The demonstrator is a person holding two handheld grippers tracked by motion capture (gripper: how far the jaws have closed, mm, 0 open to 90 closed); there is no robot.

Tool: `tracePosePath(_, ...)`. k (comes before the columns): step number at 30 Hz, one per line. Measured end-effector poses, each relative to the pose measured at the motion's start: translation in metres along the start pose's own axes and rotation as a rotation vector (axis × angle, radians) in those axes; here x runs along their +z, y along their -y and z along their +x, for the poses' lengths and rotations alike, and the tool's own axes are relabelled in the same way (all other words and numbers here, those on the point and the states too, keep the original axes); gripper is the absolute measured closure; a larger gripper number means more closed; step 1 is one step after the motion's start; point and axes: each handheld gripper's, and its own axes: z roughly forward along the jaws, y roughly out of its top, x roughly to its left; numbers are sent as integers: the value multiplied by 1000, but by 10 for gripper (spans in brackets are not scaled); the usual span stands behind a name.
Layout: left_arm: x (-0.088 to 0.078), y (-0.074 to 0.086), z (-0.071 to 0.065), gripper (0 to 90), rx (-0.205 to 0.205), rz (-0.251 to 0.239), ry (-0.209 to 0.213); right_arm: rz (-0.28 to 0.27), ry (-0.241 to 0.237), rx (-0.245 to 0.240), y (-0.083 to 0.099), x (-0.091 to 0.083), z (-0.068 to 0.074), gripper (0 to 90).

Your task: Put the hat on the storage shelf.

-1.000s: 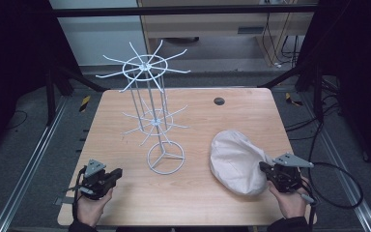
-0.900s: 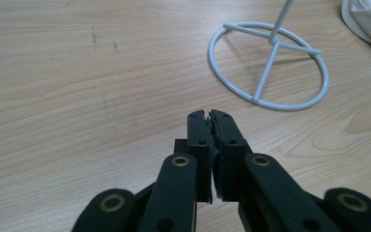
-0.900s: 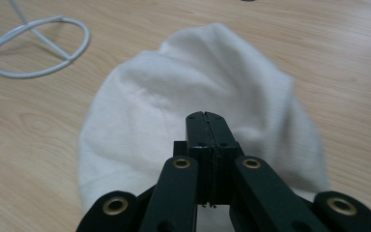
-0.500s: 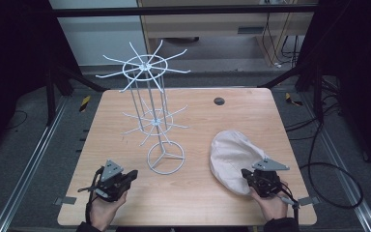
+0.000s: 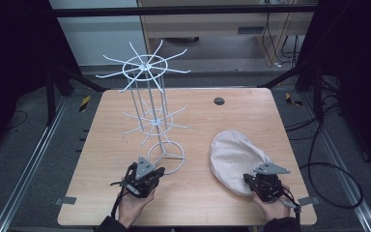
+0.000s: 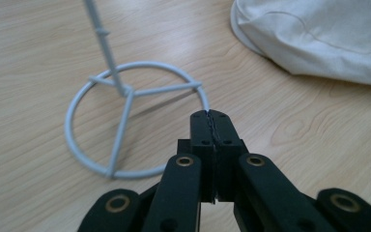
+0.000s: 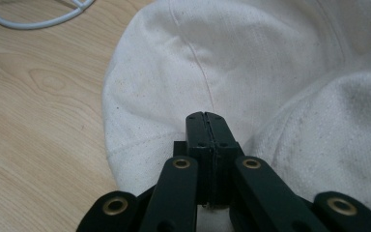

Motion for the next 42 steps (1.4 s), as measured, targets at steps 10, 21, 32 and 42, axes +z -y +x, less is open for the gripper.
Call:
tracePosePath(10, 44, -23, -20, 898, 4, -13, 19, 17, 9, 1, 6, -4, -6, 900)
tracePosePath(21, 92, -60, -35, 897, -21, -37, 28, 16, 12, 12, 7, -5, -10, 900)
tracePosePath(32, 138, -79, -54, 898, -1, -13, 59, 10, 11, 26, 8, -6, -13, 900)
tracePosePath(42, 168, -89, -71, 891, 51, 12, 94, 7, 21, 28, 8, -5, -16, 900)
